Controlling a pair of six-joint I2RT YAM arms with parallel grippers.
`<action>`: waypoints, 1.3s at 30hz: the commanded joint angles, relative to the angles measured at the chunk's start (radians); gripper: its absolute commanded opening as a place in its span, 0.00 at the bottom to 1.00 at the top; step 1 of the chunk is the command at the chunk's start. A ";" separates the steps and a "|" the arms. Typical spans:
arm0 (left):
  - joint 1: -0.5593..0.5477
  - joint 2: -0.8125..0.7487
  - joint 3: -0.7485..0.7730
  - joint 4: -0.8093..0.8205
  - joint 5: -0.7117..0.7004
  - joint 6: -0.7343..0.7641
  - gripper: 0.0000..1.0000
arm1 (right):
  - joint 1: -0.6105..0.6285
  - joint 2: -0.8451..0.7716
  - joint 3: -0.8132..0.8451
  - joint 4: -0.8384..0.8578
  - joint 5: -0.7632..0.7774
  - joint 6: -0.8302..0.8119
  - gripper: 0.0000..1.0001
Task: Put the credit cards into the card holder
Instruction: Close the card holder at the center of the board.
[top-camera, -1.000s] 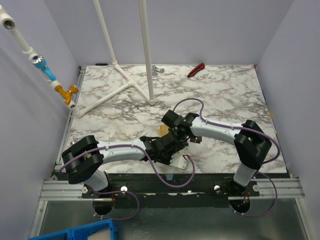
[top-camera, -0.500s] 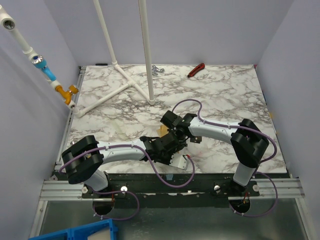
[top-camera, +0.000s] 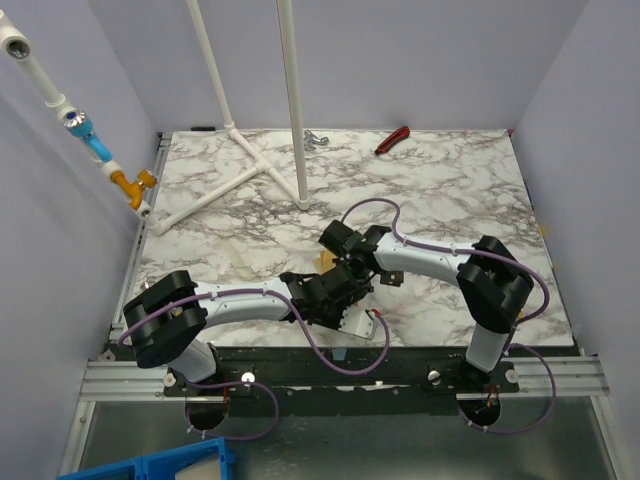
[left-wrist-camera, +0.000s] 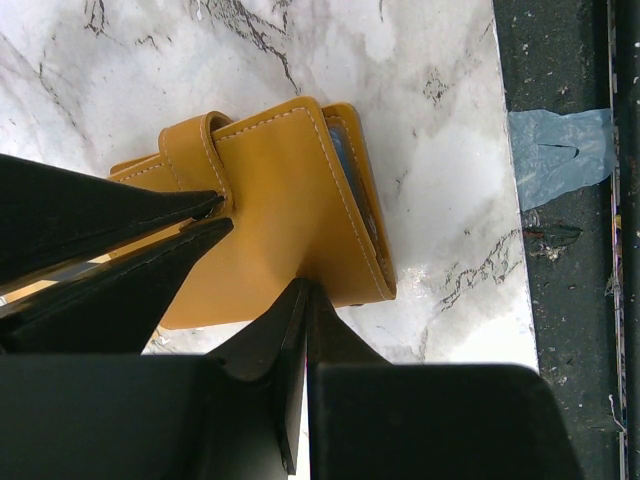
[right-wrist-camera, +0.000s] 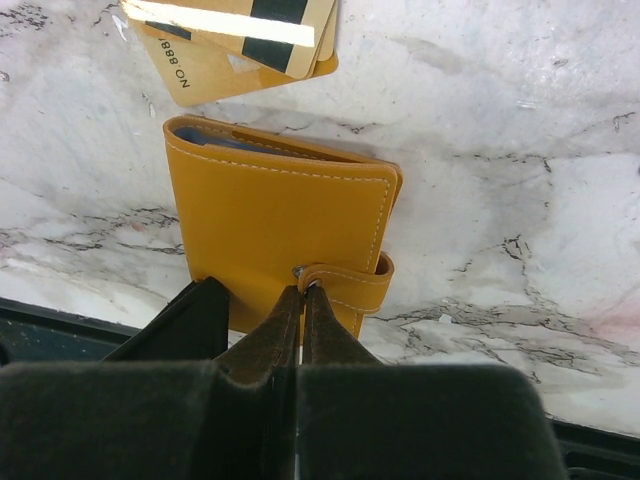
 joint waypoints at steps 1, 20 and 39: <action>0.006 0.016 0.004 -0.034 0.006 0.001 0.04 | -0.005 0.075 -0.003 0.033 -0.026 -0.024 0.01; 0.007 0.009 0.002 -0.031 0.011 0.015 0.04 | -0.028 0.173 0.013 0.053 -0.086 -0.075 0.01; 0.024 -0.063 0.087 -0.099 -0.031 0.048 0.21 | -0.029 0.283 -0.060 0.109 -0.096 -0.095 0.01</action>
